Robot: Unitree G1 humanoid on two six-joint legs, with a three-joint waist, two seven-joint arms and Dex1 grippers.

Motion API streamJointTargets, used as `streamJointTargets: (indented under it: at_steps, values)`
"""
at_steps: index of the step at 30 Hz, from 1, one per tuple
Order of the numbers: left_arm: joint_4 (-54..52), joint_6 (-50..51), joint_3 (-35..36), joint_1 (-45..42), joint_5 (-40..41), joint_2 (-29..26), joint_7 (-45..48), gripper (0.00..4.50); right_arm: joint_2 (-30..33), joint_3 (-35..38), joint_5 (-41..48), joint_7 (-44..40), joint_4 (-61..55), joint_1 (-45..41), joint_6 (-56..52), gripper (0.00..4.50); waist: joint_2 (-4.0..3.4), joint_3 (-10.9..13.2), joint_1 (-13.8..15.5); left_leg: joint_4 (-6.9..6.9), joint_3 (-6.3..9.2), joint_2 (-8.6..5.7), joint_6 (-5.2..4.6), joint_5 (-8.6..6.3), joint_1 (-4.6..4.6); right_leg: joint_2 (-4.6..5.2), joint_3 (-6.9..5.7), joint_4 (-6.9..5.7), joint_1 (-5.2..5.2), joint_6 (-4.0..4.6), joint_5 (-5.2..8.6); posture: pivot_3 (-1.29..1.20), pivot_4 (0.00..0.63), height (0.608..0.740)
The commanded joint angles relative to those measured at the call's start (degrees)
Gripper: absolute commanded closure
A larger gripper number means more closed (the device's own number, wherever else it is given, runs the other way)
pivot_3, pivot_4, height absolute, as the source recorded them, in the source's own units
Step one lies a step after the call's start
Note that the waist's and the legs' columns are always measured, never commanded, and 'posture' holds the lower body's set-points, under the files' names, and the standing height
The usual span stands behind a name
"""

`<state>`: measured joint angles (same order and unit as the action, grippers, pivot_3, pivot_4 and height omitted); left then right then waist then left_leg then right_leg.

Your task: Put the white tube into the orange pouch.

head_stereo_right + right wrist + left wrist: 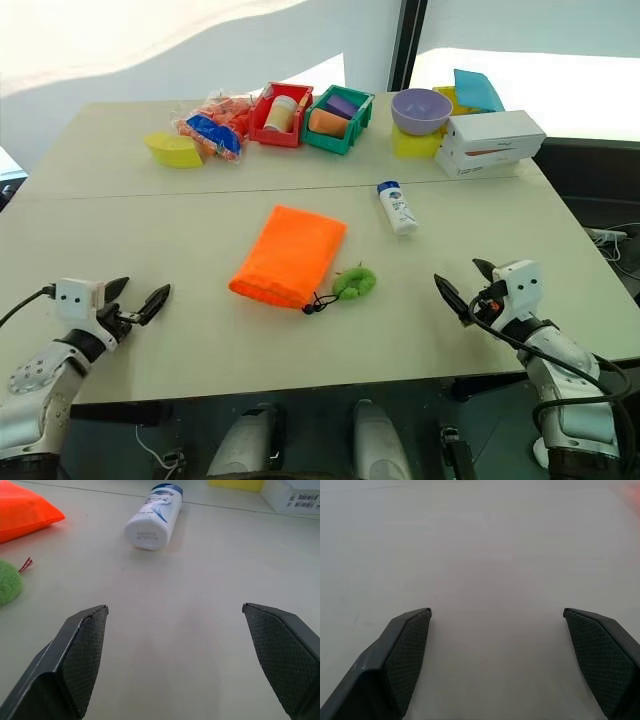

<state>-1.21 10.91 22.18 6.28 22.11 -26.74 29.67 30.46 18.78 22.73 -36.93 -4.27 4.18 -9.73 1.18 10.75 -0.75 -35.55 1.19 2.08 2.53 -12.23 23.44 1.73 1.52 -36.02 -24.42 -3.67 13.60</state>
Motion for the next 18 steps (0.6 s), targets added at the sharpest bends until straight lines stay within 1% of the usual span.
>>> streamJointTargets:
  at_steps: [1, 7, 10, 16, 18]
  values:
    - [-1.51, 0.34, 0.39, -0.26, 0.51, 0.19, -0.7, 0.0, 0.64, 0.87, 0.16, -0.12, -0.57, -0.71, 0.7, 0.04, 0.0, 0.0, 0.0, 0.0, 0.0, 0.0, 0.0, 0.0, 0.0, -0.01, 0.0, 0.0, 0.0, 0.0, 0.0, 0.0, 0.15, 0.74]
    - [-3.2, 1.85, -0.68, -1.59, 1.1, 0.8, -1.2, 0.0, -0.07, 0.17, -0.3, 0.45, -0.65, -1.38, 1.04, 0.04, 0.0, 0.0, 0.0, -0.01, 0.0, -0.01, 0.0, 0.0, 0.0, -0.02, 0.0, -0.02, 0.0, 0.0, 0.0, 0.0, 0.15, 0.74]
    - [-5.95, 2.57, -2.15, -2.2, 0.65, 0.41, -1.03, 0.0, -1.02, -1.95, -0.67, 0.64, -1.68, -2.61, 0.98, 0.04, 0.02, 0.01, -0.04, -0.01, 0.0, -0.01, -0.01, 0.0, 0.0, -0.03, 0.0, -0.02, 0.01, -0.01, -0.01, 0.0, 0.15, 0.74]
    - [-10.94, 1.65, -4.81, -1.44, 0.95, -2.85, 5.13, 0.0, -3.0, -6.54, -0.66, 0.92, -5.29, -5.79, -0.45, 0.04, -0.01, 0.02, -0.19, 0.0, 0.0, 0.05, -0.01, 0.01, -0.03, -0.13, 0.0, -0.07, -0.01, 0.0, -0.01, 0.0, 0.15, 0.74]
    - [-11.77, -0.01, -6.4, -1.37, -1.59, -4.8, 6.65, 0.0, -3.42, -7.75, -0.46, 0.67, -6.29, -5.96, -0.85, 0.04, 0.0, 0.02, -0.1, 0.01, 0.0, 0.05, -0.01, 0.01, -0.02, -0.13, 0.0, -0.07, -0.01, 0.0, -0.01, 0.0, 0.15, 0.74]
